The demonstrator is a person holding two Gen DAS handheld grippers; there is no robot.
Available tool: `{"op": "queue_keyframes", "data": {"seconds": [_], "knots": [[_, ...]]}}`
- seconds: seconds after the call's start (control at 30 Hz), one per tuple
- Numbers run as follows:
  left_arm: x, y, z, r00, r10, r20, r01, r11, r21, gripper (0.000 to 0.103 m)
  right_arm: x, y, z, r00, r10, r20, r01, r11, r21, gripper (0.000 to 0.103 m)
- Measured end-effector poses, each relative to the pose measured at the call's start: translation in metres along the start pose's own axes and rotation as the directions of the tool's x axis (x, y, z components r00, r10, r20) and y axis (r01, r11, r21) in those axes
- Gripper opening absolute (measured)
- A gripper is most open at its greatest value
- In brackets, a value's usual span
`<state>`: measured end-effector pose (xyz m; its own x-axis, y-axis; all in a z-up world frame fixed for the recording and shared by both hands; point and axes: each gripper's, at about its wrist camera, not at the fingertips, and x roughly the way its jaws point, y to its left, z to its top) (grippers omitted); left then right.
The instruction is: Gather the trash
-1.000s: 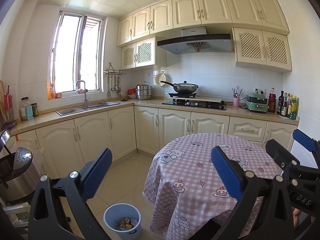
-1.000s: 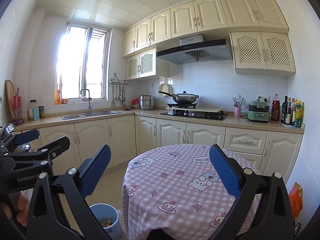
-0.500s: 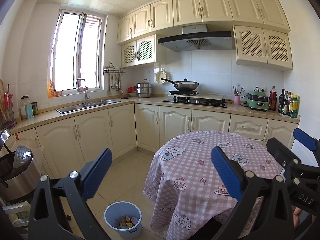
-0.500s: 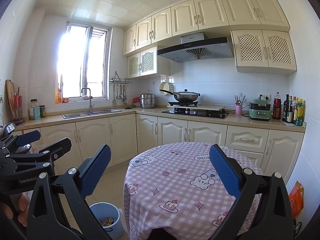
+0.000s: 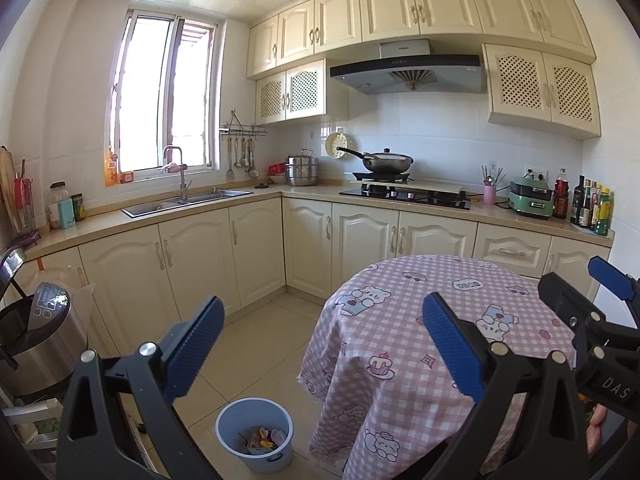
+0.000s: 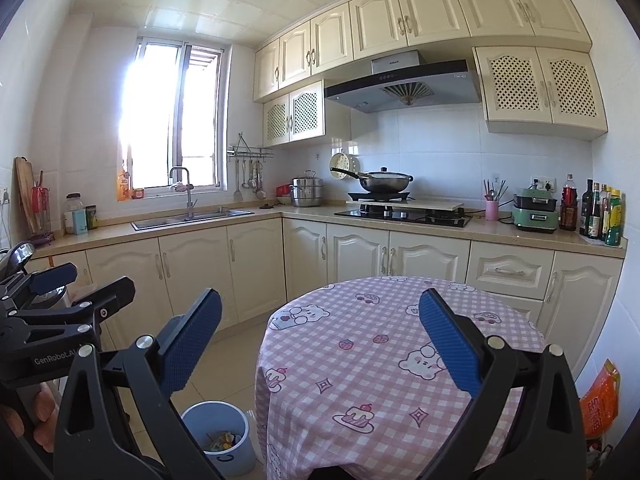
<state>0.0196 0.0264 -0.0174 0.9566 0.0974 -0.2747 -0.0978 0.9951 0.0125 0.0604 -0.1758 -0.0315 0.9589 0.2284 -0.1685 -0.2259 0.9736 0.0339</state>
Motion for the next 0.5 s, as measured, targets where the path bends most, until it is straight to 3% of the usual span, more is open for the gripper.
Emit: {"op": "queue_keyframes", "data": {"seconds": [0.5], "knots": [[0.062,0.006,-0.008,0.993,0.06,-0.105,-0.06,0.998,0.005,0.097,0.069,-0.028,-0.009,0.993,0.054,-0.103,-0.048,0.997,0.057,0.095]]}}
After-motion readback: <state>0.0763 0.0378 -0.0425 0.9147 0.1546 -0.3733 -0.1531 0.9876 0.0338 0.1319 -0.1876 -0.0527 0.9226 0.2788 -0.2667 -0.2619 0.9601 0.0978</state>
